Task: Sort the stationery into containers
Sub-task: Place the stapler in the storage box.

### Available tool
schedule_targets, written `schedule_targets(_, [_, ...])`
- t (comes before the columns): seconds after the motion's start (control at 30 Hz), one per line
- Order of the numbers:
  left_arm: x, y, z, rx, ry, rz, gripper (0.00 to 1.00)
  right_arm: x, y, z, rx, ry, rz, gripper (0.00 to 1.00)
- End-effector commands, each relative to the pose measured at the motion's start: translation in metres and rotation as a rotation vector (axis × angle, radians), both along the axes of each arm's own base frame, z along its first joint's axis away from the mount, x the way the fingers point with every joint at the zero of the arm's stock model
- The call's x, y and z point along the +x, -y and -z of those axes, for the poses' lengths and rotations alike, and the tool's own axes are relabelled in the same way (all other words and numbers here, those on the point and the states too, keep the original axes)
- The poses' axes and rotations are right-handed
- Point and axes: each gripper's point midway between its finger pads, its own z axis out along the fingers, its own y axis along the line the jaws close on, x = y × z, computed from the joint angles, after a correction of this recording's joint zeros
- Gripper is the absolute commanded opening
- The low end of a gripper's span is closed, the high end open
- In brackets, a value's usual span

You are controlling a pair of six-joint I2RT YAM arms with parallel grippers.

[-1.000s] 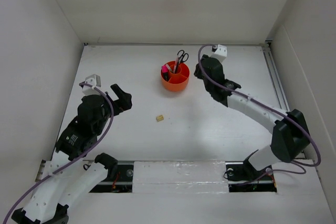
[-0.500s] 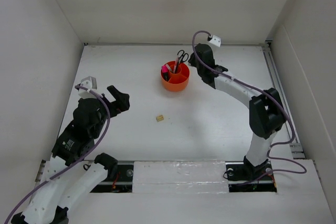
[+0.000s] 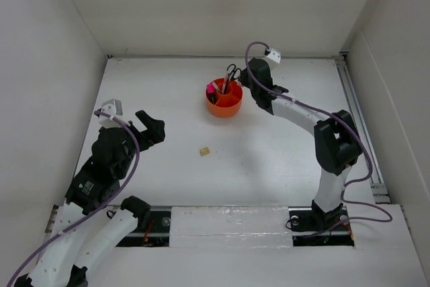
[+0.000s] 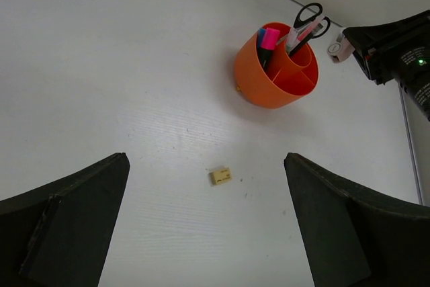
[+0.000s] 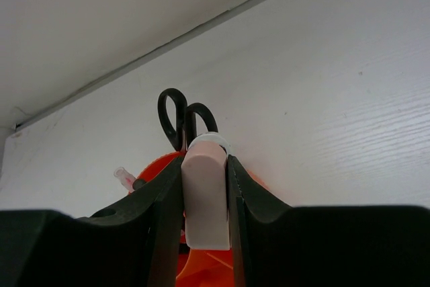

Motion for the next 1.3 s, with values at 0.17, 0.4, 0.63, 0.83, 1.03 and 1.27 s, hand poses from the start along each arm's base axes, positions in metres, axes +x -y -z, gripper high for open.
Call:
schedule_targets(0.17, [0.002, -0.003, -0.012, -0.021, 0.056, -0.013, 1.00, 0.003, -0.024, 0.008, 0.050, 0.032, -0.037, 0.00])
schedule_targets(0.4, [0.000, -0.002, -0.013, -0.028, 0.063, -0.004, 1.00, 0.003, -0.027, 0.023, 0.015, 0.011, -0.063, 0.00])
schedule_targets(0.63, [0.000, -0.001, -0.015, -0.032, 0.071, -0.004, 1.00, 0.000, -0.028, 0.026, -0.005, 0.014, -0.068, 0.00])
schedule_targets(0.83, [-0.001, -0.001, -0.017, -0.039, 0.078, 0.005, 1.00, -0.002, -0.025, 0.040, -0.023, -0.010, -0.060, 0.07])
schedule_targets(1.03, [-0.001, -0.001, -0.017, -0.030, 0.079, 0.007, 1.00, -0.003, -0.027, 0.040, -0.020, -0.011, -0.068, 0.15])
schedule_targets(1.27, [-0.001, -0.001, -0.017, -0.030, 0.079, 0.007, 1.00, -0.004, -0.029, 0.041, -0.023, -0.014, -0.088, 0.34])
